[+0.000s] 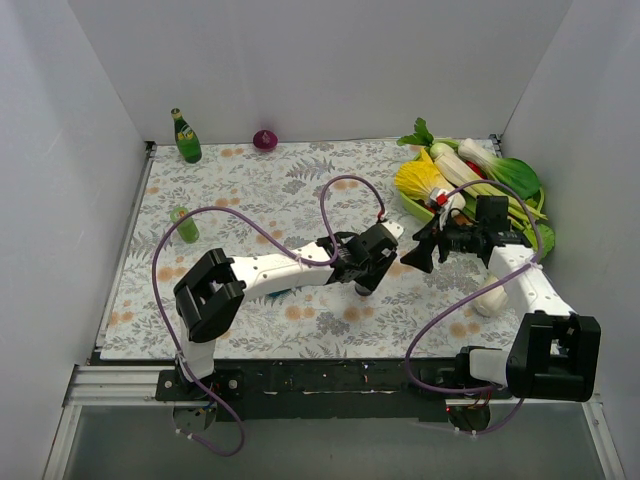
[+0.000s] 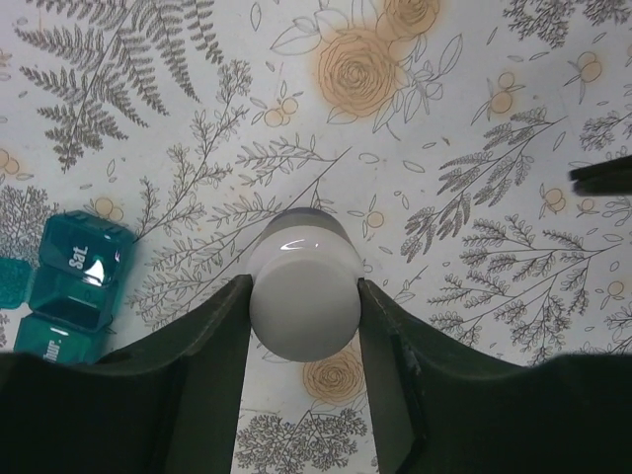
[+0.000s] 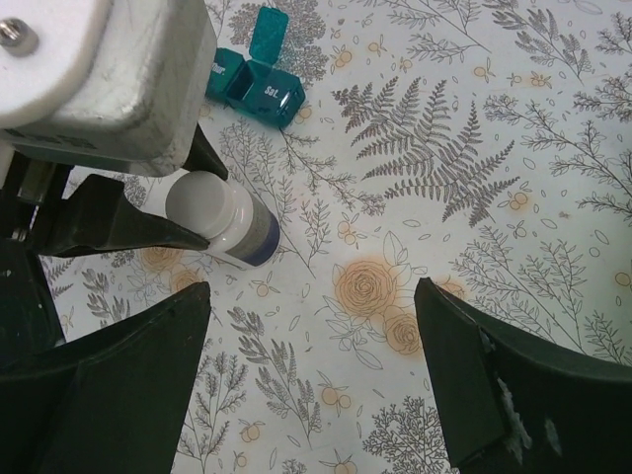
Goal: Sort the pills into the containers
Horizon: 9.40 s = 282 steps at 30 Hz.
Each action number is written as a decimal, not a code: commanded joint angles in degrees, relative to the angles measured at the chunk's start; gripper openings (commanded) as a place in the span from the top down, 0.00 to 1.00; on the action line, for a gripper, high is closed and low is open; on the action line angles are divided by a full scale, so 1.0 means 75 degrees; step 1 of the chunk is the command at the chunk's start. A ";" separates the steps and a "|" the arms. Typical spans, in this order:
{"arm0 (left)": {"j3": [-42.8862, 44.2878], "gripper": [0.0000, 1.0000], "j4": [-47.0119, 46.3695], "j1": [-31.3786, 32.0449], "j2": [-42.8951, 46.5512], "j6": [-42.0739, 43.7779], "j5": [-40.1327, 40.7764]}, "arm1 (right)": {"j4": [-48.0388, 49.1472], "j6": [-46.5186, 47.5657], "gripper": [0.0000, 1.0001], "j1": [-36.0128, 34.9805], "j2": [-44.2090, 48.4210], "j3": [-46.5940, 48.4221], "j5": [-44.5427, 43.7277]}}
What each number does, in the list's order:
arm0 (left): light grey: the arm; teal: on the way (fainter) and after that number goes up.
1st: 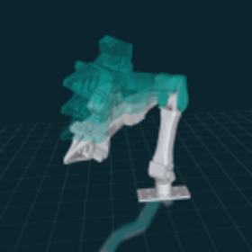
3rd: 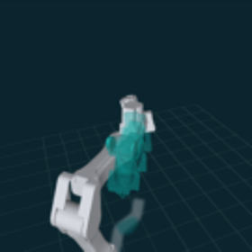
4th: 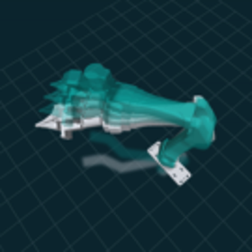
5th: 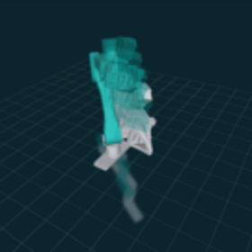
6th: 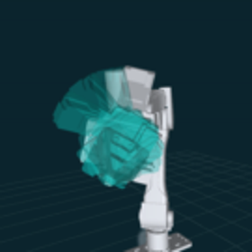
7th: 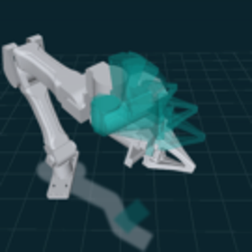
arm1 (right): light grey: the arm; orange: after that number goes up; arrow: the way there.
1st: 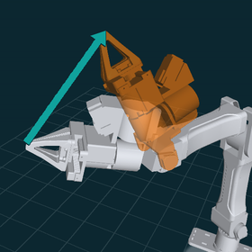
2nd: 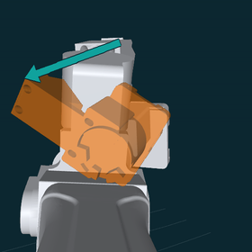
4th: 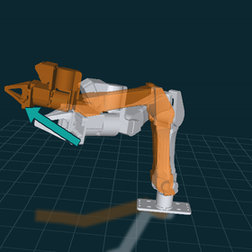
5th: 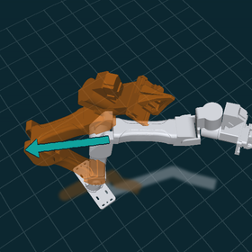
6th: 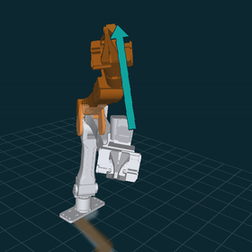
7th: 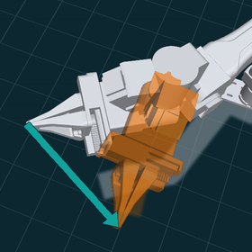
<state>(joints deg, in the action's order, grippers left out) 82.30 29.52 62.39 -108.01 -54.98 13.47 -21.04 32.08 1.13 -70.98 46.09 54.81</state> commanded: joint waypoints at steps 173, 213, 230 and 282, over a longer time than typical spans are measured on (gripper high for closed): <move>-0.5865 0.02 -0.4474 -0.2401 0.7851 0.4201 -0.5864 | -0.0558 0.1911 0.99 -0.4216 0.0628 0.0559 0.0192; -0.4927 0.32 -0.4558 -0.1499 0.6080 0.3956 -0.5382 | -0.0547 0.1958 0.99 -0.4216 0.0581 0.0476 0.0181; -0.4739 0.96 -0.4416 -0.1498 0.5952 0.3313 -0.5301 | -0.0523 0.1958 0.99 -0.4216 0.0640 0.0406 0.0041; -0.4327 0.02 -0.1614 -0.3127 0.6395 0.1509 -0.7374 | -0.0007 0.1547 0.99 -0.4029 0.0839 0.0137 -0.0558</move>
<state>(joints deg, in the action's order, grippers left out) 53.87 17.80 38.83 -65.76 -69.52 -35.07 -20.69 42.48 -29.45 -66.04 47.05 47.40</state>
